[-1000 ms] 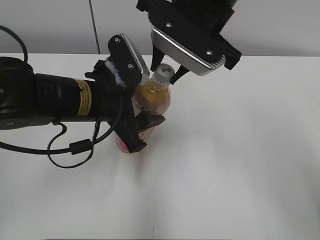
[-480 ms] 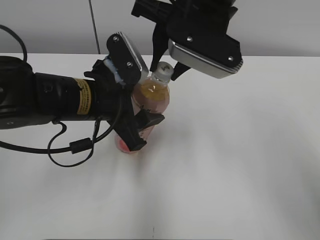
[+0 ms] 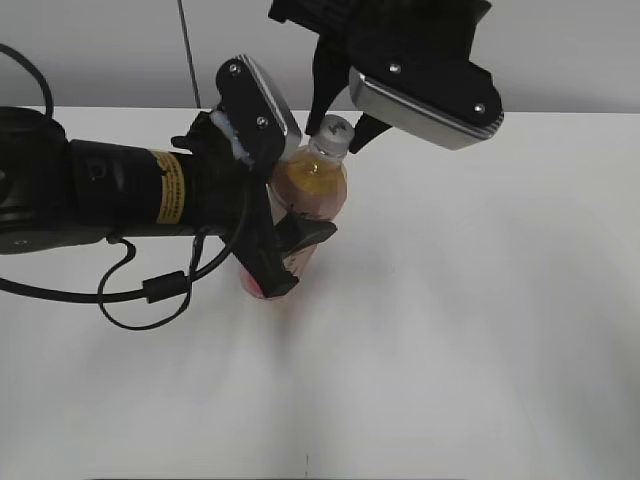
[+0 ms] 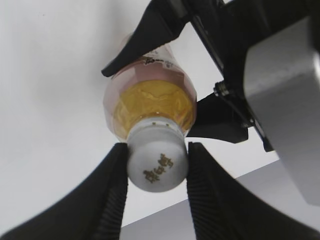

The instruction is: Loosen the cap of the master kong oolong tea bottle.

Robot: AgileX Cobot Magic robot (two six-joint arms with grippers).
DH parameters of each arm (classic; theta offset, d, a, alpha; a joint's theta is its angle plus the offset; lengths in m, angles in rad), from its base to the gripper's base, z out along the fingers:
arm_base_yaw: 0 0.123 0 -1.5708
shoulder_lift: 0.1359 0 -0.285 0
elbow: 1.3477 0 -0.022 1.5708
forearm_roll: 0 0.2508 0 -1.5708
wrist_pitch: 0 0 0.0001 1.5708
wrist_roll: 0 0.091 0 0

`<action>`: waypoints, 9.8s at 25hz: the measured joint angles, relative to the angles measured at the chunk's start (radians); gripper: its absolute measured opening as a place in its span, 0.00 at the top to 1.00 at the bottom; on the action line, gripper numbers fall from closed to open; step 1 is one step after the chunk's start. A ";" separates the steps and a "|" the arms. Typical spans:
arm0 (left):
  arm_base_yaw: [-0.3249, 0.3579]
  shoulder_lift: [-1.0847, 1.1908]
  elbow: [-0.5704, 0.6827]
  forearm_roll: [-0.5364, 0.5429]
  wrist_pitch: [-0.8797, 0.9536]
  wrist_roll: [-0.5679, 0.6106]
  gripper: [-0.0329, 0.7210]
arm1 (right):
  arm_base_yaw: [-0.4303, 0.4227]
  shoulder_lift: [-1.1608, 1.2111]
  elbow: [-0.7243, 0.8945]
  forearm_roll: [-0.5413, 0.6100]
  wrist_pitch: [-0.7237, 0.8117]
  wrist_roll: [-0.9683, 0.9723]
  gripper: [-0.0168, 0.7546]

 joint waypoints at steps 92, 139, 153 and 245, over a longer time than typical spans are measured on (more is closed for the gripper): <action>-0.008 -0.008 0.000 0.043 -0.054 0.017 0.36 | -0.001 0.017 -0.049 0.031 0.134 2.914 0.61; -0.004 0.002 0.000 0.016 -0.054 0.008 0.36 | 0.000 0.013 -0.044 0.001 0.119 0.192 0.61; -0.007 0.002 0.000 0.028 -0.083 0.012 0.36 | 0.000 -0.053 -0.041 -0.056 0.045 0.283 0.62; 0.096 0.130 0.466 -0.558 -0.851 0.171 0.23 | -0.282 0.259 0.275 -0.109 -0.108 2.152 0.22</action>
